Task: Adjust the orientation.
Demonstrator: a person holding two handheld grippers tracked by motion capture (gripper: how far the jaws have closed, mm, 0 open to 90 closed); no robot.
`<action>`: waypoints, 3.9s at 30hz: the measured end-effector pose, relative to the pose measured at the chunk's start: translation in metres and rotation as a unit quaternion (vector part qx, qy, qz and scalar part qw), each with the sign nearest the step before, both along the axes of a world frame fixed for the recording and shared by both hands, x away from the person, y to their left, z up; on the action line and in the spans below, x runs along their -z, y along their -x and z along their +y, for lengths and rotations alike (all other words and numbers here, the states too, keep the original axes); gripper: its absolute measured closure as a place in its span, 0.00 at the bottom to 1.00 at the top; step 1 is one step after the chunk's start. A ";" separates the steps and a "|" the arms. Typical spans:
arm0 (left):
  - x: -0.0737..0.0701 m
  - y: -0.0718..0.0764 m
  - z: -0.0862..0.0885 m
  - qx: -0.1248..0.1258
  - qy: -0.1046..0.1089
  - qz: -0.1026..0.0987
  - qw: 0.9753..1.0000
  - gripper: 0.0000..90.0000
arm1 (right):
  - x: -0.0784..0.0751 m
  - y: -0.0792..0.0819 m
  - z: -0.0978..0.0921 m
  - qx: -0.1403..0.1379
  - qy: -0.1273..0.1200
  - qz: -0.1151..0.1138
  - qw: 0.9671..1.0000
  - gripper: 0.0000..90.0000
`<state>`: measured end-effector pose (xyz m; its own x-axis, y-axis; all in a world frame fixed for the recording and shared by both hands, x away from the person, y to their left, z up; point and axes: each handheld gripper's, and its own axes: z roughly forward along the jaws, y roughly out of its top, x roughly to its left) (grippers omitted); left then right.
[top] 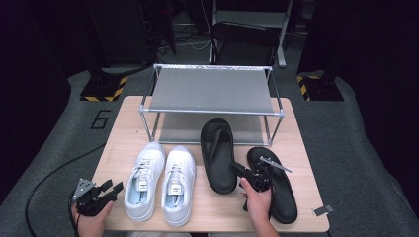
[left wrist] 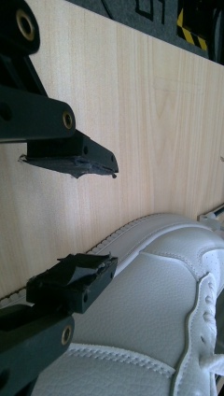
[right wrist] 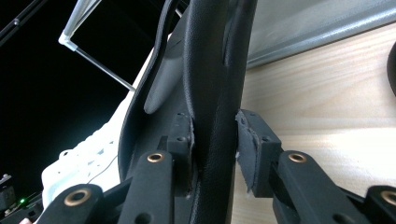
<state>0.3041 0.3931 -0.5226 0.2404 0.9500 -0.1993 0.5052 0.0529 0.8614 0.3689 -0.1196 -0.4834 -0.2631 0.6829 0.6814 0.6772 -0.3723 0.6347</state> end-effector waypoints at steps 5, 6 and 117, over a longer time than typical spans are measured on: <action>0.000 0.000 0.001 0.003 0.000 0.004 1.000 0.53 | 0.000 -0.005 0.001 0.002 0.001 0.000 1.000 0.75; 0.000 0.000 0.001 0.003 0.001 0.004 1.000 0.53 | 0.000 -0.007 0.002 0.005 -0.002 0.002 1.000 0.75; 0.002 0.004 0.000 0.002 -0.001 0.006 1.000 0.54 | 0.015 -0.083 0.045 0.019 0.026 0.014 0.999 0.65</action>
